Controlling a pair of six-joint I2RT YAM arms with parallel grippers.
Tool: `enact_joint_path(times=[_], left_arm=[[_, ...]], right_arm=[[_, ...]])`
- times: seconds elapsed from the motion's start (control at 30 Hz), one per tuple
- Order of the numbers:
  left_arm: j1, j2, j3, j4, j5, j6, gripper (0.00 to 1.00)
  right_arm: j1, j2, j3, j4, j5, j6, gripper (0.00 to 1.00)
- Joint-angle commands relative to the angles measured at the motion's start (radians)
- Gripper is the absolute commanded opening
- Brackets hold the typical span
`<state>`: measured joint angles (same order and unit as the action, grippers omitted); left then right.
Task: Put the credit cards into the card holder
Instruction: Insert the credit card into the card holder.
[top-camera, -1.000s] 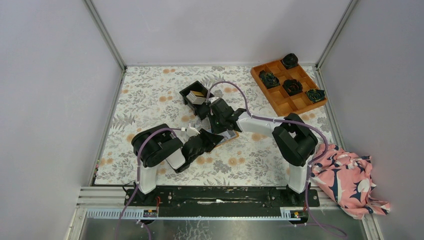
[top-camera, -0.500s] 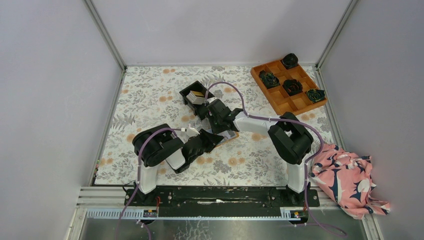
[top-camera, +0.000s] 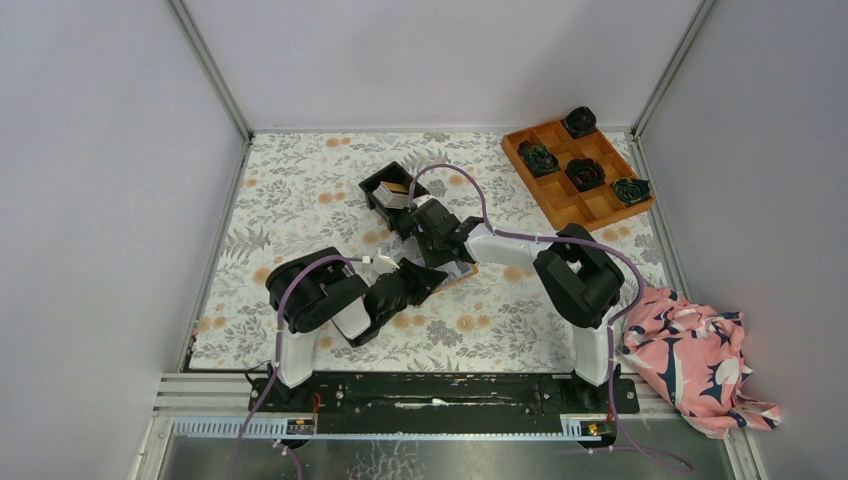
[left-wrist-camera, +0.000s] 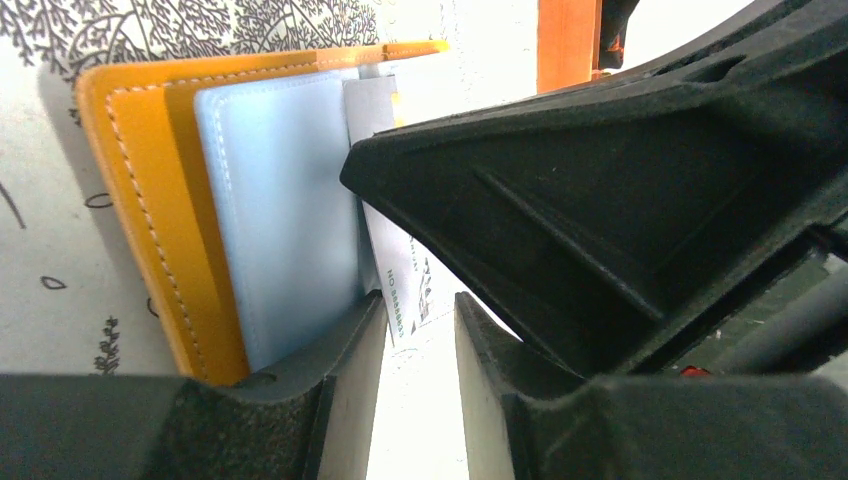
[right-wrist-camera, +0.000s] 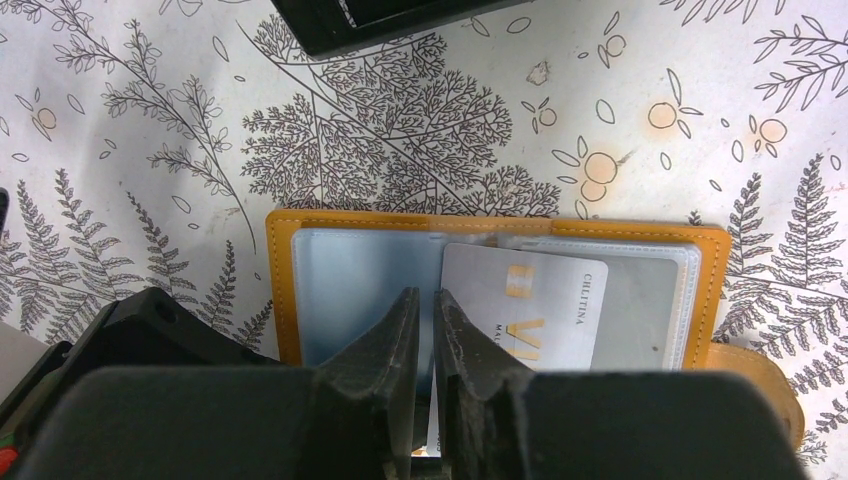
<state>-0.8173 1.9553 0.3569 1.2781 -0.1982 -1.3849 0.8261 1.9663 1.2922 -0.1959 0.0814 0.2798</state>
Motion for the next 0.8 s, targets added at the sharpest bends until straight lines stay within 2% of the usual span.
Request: enact_joint_path(times=[0.0,0.37,0.77], left_arm=[[0.003,0.032,-0.009,-0.039,0.010,0.020,0.40],[0.004,0.036,-0.014,-0.031,0.009,0.017,0.40],[0.004,0.021,-0.016,-0.045,0.005,0.019,0.40]], right_arm=[[0.036,0.031,-0.001,-0.056,-0.073,-0.002,0.18],[0.037,-0.032,-0.036,-0.003,-0.169,0.017,0.18],[0.037,-0.024,-0.052,-0.058,-0.180,0.010,0.20]])
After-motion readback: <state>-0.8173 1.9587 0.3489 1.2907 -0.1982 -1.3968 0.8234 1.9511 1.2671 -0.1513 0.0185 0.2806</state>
